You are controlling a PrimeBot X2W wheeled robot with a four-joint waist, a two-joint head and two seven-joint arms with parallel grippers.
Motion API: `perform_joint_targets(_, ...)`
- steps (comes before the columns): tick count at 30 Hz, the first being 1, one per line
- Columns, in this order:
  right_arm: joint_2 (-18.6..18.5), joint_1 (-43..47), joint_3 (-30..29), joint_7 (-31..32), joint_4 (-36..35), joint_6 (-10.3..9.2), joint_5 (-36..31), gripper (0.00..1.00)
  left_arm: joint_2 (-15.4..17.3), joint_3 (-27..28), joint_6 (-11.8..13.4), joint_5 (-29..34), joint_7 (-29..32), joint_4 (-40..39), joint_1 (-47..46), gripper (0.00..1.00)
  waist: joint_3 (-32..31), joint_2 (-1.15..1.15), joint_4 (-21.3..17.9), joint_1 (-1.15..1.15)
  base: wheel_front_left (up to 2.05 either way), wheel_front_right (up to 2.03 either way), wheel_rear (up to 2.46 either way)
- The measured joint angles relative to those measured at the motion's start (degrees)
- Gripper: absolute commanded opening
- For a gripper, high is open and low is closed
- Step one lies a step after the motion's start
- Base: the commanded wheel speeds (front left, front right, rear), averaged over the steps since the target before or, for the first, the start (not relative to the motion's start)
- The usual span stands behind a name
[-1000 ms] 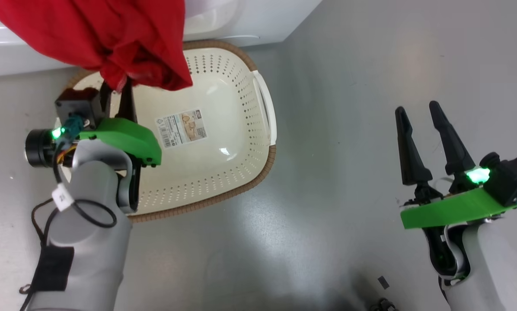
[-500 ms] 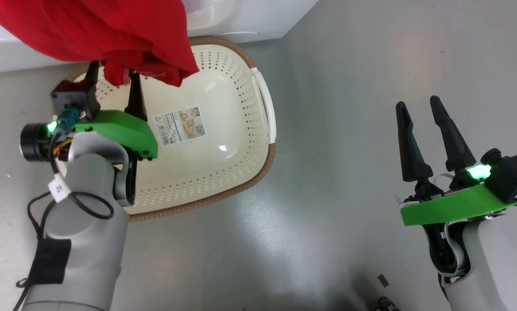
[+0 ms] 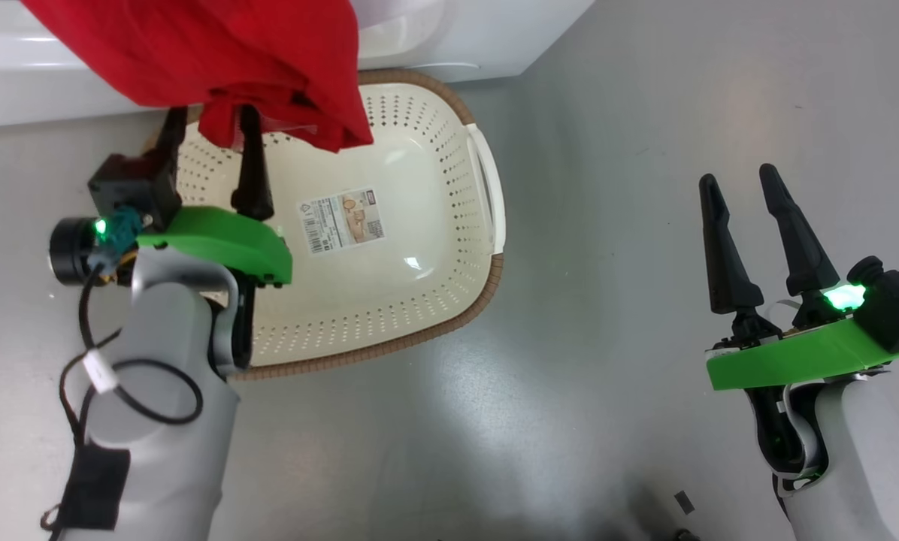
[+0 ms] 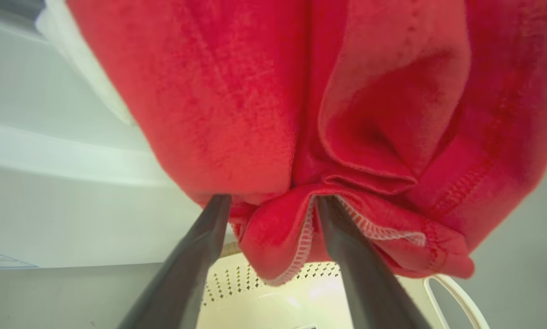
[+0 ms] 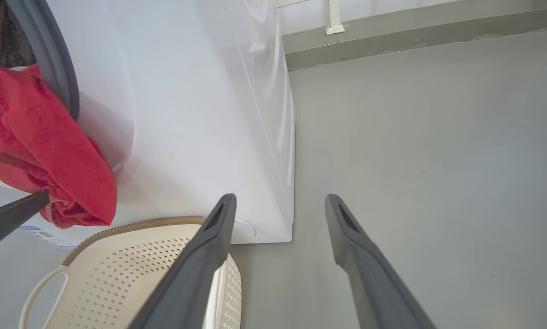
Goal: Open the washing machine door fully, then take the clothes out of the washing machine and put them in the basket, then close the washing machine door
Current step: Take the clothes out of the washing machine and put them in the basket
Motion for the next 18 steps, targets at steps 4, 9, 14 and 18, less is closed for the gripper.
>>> perform_joint_targets(4, -0.5, 0.0, -0.1, 0.0, 0.0, 0.00, -0.1, 1.00, 0.0, -0.6, 0.7, -0.9, 0.0, -4.4, 2.5, 1.00, -0.3, 0.00, 0.7, 0.00, 0.00, 0.00, 0.00)
perform_joint_targets(9, -0.7, 0.1, -0.4, 0.0, -0.1, 0.00, -0.1, 1.00, 0.0, -1.1, 1.9, -0.8, 0.0, -9.7, 5.8, 1.00, -0.9, 0.00, 1.5, 0.00, 0.00, 0.00, 0.00)
perform_joint_targets(14, -0.9, 0.1, -0.7, 0.0, -0.2, 0.00, -0.2, 1.00, 0.0, -1.8, 3.1, -0.6, 0.0, -14.7, 9.5, 1.00, -1.5, 0.00, 2.2, 0.00, 0.00, 0.00, 0.00)
perform_joint_targets(18, -1.1, 0.3, -0.8, 0.0, -0.3, 0.00, -0.2, 1.00, 0.1, -2.7, 3.8, -0.6, 0.0, -18.4, 12.5, 1.00, -1.9, 0.00, 2.6, 0.00, 0.00, 0.00, 0.00)
